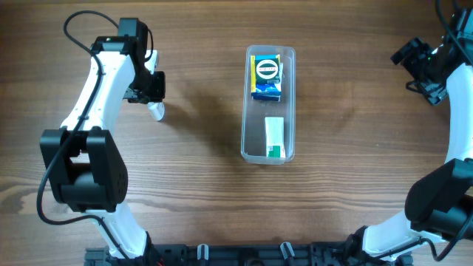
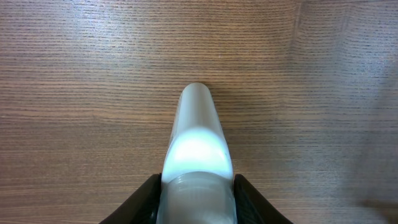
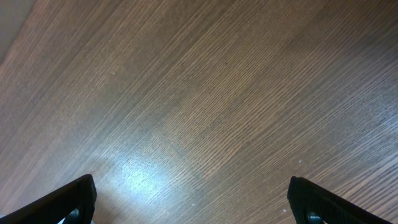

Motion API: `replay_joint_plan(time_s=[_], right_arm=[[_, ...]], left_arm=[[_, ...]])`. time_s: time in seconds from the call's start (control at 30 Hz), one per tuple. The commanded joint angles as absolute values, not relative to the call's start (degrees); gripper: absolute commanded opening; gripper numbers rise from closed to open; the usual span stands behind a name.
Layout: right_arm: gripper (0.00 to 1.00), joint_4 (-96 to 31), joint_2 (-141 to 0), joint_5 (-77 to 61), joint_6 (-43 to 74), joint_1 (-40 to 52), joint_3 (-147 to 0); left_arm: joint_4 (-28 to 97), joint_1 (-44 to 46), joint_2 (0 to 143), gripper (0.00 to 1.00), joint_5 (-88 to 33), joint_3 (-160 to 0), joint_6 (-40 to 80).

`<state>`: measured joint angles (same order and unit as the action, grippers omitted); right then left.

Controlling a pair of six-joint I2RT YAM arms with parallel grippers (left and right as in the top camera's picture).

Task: Pack container
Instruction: 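Grasp the white spray bottle with the left gripper, then carry the spray bottle over the container and lower it inside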

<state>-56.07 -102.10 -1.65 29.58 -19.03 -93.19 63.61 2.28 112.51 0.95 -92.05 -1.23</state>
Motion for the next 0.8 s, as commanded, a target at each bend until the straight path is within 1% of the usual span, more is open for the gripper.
replay_joint_plan(time_s=[0.0, 0.07, 0.17, 0.27, 0.3, 0.33, 0.37, 0.4, 0.47, 0.5, 0.57, 0.77], right_arm=[[1.00, -55.9, -102.8, -1.3, 30.1, -18.9, -93.0], [1.00, -55.9, -102.8, -1.3, 30.1, -18.9, -93.0], [1.00, -55.9, -102.8, -1.3, 30.1, -18.9, -93.0], [1.00, -55.9, -102.8, -1.3, 30.2, -18.9, -93.0], [1.00, -55.9, -102.8, -1.3, 30.1, -18.9, -93.0], [1.00, -55.9, -102.8, -1.3, 30.1, -18.9, -93.0], [1.00, -55.9, -102.8, -1.3, 30.1, -18.9, -93.0], [1.00, -55.9, -102.8, -1.3, 30.1, -18.9, -93.0], [1.00, -55.9, -102.8, -1.3, 30.1, -18.9, -93.0], [1.00, -55.9, -102.8, -1.3, 30.2, -18.9, -93.0], [1.00, -55.9, -102.8, -1.3, 30.1, -18.9, -93.0], [1.00, -55.9, -102.8, -1.3, 30.2, -18.9, -93.0]], left_arm=[[64.1, 2.0, 113.4, 0.35, 1.1, -92.6, -1.3], [64.1, 2.0, 113.4, 0.35, 1.1, -92.6, -1.3], [64.1, 2.0, 113.4, 0.31, 1.1, -92.6, -1.3], [64.1, 2.0, 113.4, 0.31, 1.1, -92.6, -1.3], [64.0, 2.0, 113.4, 0.31, 1.1, -92.6, -1.3], [63.9, 2.0, 113.4, 0.36, 1.1, -92.6, -1.3], [63.9, 2.0, 113.4, 0.38, 1.1, -92.6, -1.3], [63.8, 2.0, 113.4, 0.37, 1.1, -92.6, -1.3], [63.7, 2.0, 113.4, 0.24, 1.1, -92.6, -1.3], [63.7, 2.0, 113.4, 0.24, 1.1, -92.6, -1.3], [63.9, 2.0, 113.4, 0.26, 1.1, -92.6, -1.3], [64.9, 2.0, 113.2, 0.28, 1.1, -92.6, -1.1]])
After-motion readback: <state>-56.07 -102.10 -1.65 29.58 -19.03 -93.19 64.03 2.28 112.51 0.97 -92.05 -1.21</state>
